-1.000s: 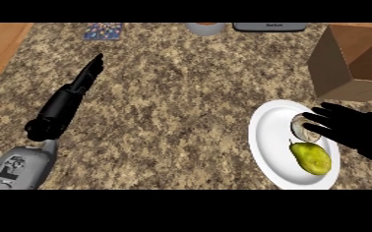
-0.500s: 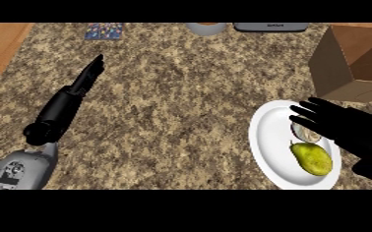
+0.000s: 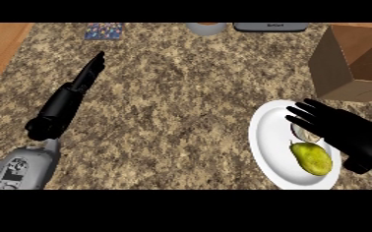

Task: Pick the cupcake from the plate and place it in the cardboard box

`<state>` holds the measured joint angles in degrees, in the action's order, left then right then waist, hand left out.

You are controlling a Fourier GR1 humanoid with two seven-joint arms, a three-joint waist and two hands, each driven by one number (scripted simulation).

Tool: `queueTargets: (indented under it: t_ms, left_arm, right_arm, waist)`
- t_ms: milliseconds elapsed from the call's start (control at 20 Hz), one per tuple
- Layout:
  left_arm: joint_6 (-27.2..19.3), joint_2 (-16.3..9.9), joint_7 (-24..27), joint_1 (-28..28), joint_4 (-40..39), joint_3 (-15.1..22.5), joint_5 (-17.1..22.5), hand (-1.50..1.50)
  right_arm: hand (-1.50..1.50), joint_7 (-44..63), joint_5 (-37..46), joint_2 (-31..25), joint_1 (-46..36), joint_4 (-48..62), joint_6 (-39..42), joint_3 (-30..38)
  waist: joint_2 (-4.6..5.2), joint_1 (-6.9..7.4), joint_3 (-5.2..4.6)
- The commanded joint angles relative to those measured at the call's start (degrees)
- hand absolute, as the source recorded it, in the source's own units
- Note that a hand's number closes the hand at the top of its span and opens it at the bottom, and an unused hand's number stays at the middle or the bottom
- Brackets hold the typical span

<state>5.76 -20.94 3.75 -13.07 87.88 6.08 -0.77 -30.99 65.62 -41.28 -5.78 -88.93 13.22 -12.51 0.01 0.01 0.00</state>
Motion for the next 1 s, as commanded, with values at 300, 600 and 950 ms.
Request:
queueTargets:
  t_ms: [300,600,950]
  left_arm:
    - [3.63,2.44,1.13,1.65,0.48,-3.70,-1.72,0.00]
    - [4.37,2.95,1.01,0.19,-1.05,-5.32,-3.63,0.00]
    - [5.53,5.13,-1.48,2.10,4.11,-5.24,-4.12,0.00]
  right_arm:
    - [-1.50,-4.63,5.79,5.66,-4.58,8.24,0.95,2.28]
    - [-1.50,-0.52,12.62,10.29,-4.75,11.54,-2.58,1.23]
    - [-1.50,-9.04,11.79,8.52,-8.02,22.55,-7.31,6.81]
  waist:
    - [0.01,0.16,-0.01]
    - [0.01,0.16,0.00]
    - [0.01,0.24,0.01]
